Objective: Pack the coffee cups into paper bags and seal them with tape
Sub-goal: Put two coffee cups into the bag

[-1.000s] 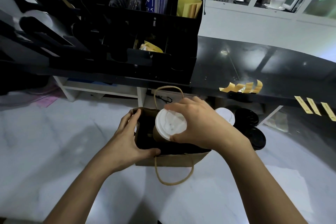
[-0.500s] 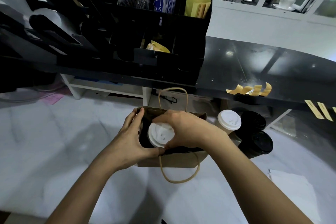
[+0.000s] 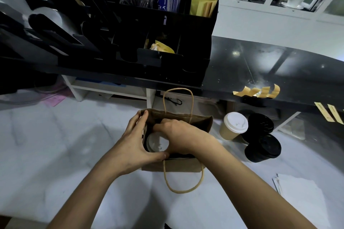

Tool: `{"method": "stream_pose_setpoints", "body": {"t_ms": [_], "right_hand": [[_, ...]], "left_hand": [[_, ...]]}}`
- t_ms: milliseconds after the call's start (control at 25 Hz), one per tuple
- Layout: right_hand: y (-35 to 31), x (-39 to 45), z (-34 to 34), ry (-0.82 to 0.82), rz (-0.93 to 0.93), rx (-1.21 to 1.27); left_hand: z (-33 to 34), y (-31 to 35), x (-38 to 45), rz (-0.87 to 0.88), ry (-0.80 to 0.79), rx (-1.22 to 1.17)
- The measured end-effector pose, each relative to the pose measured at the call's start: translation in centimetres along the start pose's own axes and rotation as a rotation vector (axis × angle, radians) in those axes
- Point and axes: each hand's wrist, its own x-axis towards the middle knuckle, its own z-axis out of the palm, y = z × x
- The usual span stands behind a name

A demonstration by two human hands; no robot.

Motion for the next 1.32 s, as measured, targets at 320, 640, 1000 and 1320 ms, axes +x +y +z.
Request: {"method": "stream_pose_setpoints", "body": {"t_ms": [320, 640, 1000, 1320], "right_hand": [[0.7, 0.2, -0.1, -0.003, 0.013, 0.018], [1.1, 1.2, 2.4, -0.001, 0.03, 0.107], [1.6, -0.3, 1.7, 0.039, 0.047, 0.232], [4.1, -7.1, -1.0, 0.354, 0.14, 0.431]], "left_hand": [[0.0, 0.0, -0.1, -0.006, -0.012, -0.005], [0.1, 0.2, 0.0, -0.011, -0.019, 0.003], [-0.2, -0.1, 0.1, -0.019, -0.011, 0.011], [-0.4, 0.0, 0.1, -0.022, -0.013, -0.029]]}}
